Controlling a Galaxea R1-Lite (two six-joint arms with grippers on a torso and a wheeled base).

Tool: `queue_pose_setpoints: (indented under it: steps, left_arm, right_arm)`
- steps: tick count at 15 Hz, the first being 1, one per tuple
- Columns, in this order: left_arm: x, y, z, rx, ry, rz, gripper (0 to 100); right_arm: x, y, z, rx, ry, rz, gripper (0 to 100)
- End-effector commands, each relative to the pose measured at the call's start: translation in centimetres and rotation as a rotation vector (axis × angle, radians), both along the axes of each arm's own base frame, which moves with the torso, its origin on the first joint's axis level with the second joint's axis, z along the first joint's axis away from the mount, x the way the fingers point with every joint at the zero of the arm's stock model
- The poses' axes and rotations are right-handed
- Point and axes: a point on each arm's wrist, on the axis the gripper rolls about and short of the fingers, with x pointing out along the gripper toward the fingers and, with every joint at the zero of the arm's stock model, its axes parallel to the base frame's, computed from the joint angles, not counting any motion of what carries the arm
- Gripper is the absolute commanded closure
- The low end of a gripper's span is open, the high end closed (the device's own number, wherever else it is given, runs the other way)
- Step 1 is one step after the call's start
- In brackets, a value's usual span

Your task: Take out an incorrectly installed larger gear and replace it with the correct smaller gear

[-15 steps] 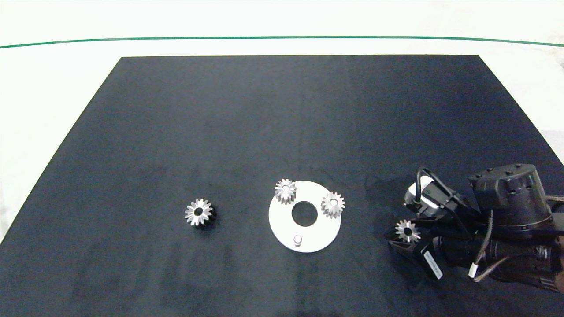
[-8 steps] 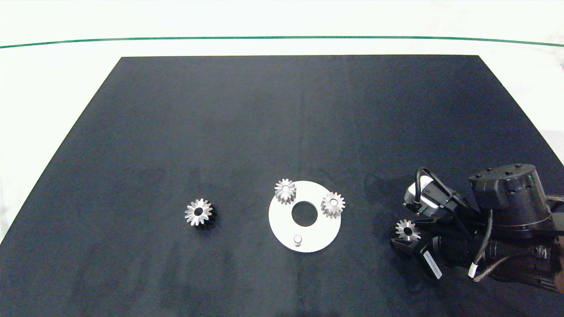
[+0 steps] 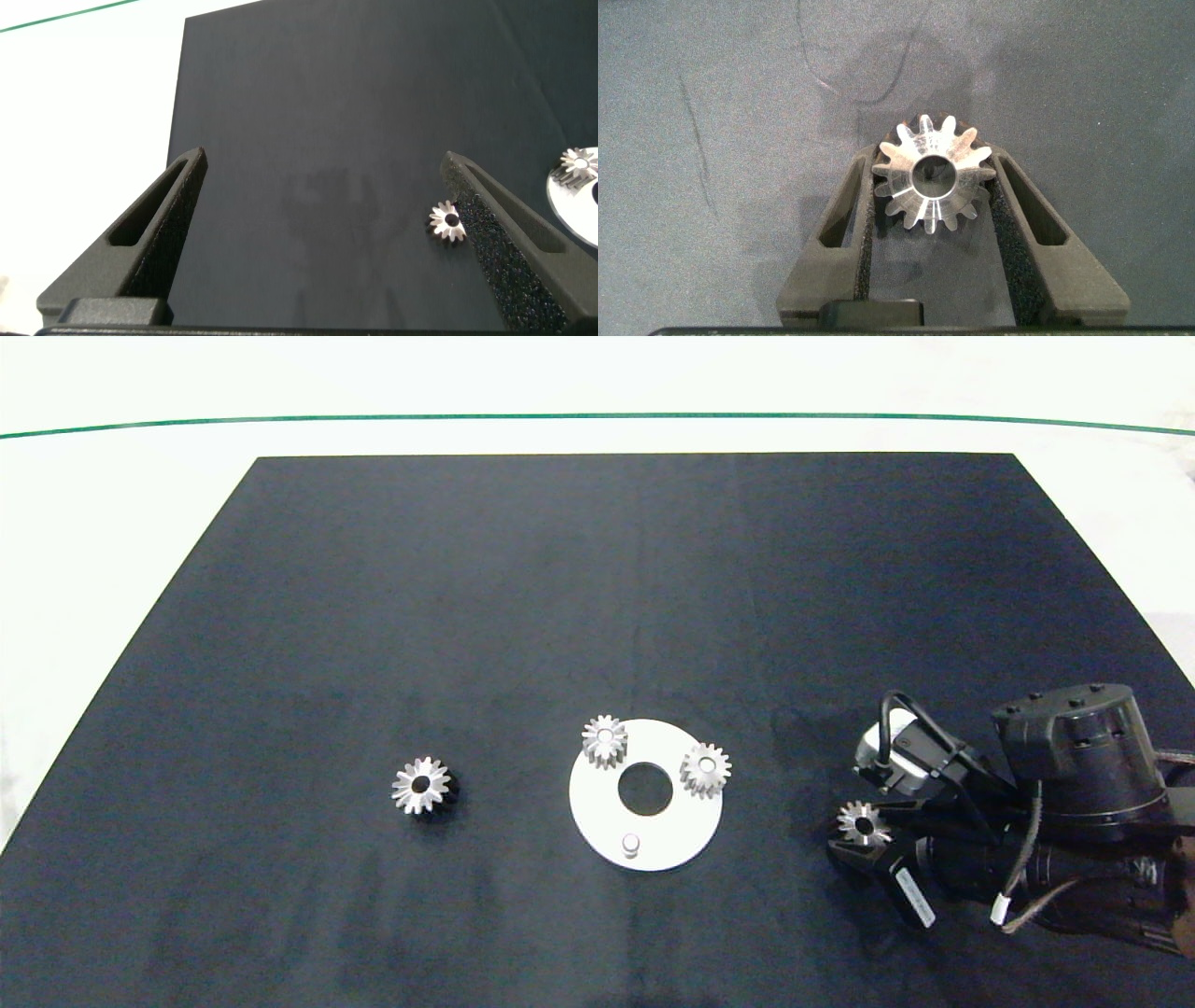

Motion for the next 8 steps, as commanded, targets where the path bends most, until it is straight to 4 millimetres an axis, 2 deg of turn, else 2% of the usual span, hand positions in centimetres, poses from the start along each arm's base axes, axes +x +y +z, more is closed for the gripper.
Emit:
queue_pose_setpoints:
  steps: [1, 4, 8]
  left_arm:
    - [0.1, 0.0, -0.2, 0.003, 0.01, 0.001, 0]
    - [0.1, 0.0, -0.5, 0.003, 0.016, 0.001, 0]
    - [0.1, 0.0, -0.7, 0.004, 0.019, 0.001, 0]
  right_arm:
    - [-0.3, -0.1, 0.2, 0.001, -0.008, 0.004, 75]
    - [-1.2, 0.0, 1.8, 0.029, -0.066, 0.034, 75]
    - [-2.7, 1.3, 4.0, 0.065, -0.125, 0.117, 75]
